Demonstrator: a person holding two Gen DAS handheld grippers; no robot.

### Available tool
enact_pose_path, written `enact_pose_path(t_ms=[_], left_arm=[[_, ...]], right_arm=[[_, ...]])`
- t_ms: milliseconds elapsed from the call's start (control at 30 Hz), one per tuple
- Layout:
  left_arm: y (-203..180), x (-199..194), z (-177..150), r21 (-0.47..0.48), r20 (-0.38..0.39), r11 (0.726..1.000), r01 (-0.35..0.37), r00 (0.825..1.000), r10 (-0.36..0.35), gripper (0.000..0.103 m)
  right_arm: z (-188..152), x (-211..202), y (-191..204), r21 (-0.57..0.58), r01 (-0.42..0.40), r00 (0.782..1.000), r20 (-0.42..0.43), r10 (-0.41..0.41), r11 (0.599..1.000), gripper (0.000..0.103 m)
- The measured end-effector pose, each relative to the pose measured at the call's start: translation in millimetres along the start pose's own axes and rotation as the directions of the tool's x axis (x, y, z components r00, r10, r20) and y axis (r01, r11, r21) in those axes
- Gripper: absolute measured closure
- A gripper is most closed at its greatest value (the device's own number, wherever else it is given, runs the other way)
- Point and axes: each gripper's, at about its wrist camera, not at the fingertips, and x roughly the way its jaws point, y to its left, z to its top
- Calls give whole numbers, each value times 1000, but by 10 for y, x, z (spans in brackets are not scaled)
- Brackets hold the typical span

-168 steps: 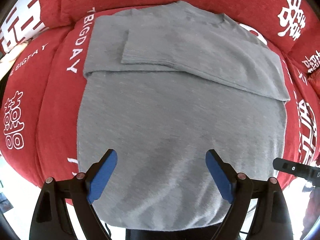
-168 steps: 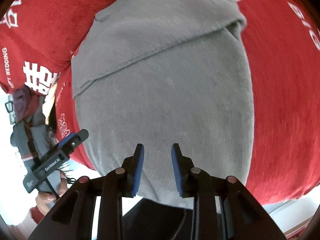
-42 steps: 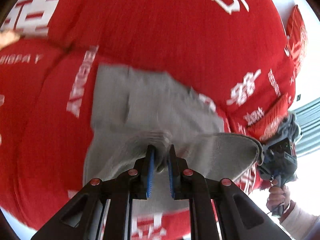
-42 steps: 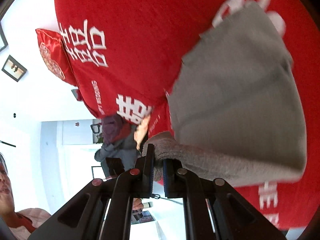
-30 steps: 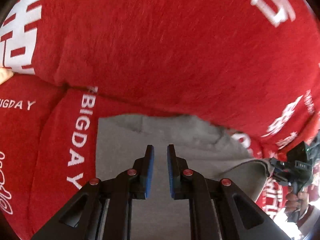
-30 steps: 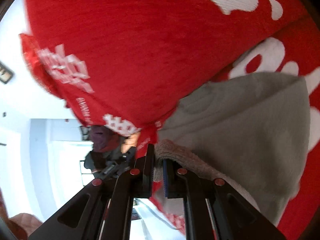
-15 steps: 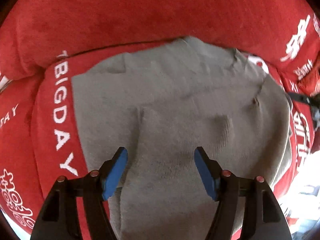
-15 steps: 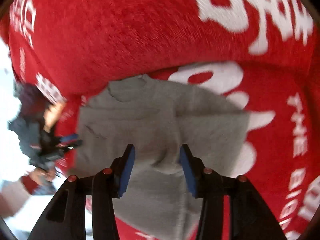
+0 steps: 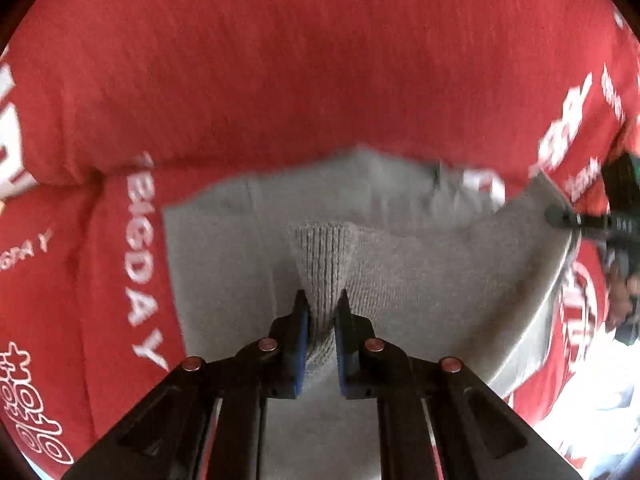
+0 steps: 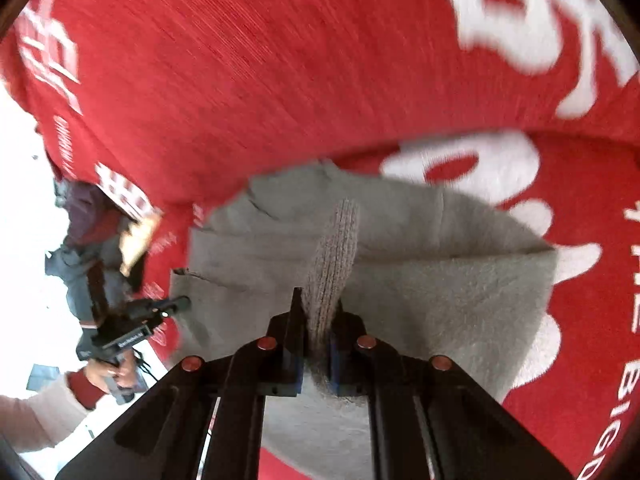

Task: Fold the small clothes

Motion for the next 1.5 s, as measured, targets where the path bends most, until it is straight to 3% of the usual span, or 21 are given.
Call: enact_pose_path(t_ms=[133,367,467,567,600,633,667,733,900,967,1000,1033,1067,1100,1167,1200,1300,1500], left_arm=[[94,131,275,-56,66,996,-70,995,73,90],[364,640,376,-176,11,948,-266,962,273,90],[415,671,321,-217,-36,936,-276,961,275,90],[404,525,275,-210,-28,949,-236,971,235,88],[408,487,271,-199,-38,957,-211,978,207,67],[417,464,279,-191,-47,962,-193,981,187,31],[419,446,309,-180,-33,966,-187,982,184,23],[395,445,380,-144,-27,973,-178,984,176,23],[339,745,569,-120,-92,986,-115,990,104,23],[327,865,588,-120,-129,986,-114,987,98,27],[319,924,595,-116,-145,986,-116,985,98,46],[307,972,597,-107,-162,988,-114,982,96,70],[292,979,602,-98,-159,988,-121,982,104,76],[282,950,608,-96,-148,989,-110,984,95,91],[288,826,632,-111,-117,989,-97,990,84,94],[294,746,647,-107,-88,989,-102,992,93,94],[401,675,684,-102,-58,983,-156,987,150,94],[513,762,660,-203,-81,959,-198,979,185,94]], right_arm=[[198,-54,32,-35,63,997,48,-61,997,93],[407,626,-312,-45,250,968,-19,-251,967,93],[414,760,-504,3,273,961,-52,-273,962,92],[419,645,-524,45,283,959,-24,-282,958,76],[418,577,-514,50,279,960,-17,-279,959,63],[404,488,-496,51,285,959,-10,-285,957,48],[384,415,-486,53,278,960,-2,-278,959,46],[293,235,-476,66,242,970,0,-242,968,46],[-62,-30,-364,50,181,983,-16,-181,982,46],[-345,8,-266,46,159,986,-54,-157,986,47],[-483,18,-262,53,150,986,-82,-145,987,51],[-641,65,-269,66,133,985,-117,-124,989,62],[-763,128,-288,76,125,983,-146,-113,989,67],[-887,206,-318,87,135,977,-179,-117,987,69],[-1105,344,-431,124,164,966,-223,-133,979,74],[-1143,335,-459,133,163,967,-217,-132,978,81],[-1167,292,-519,152,157,974,-187,-128,976,88],[-1180,315,-489,129,161,972,-193,-135,978,88]])
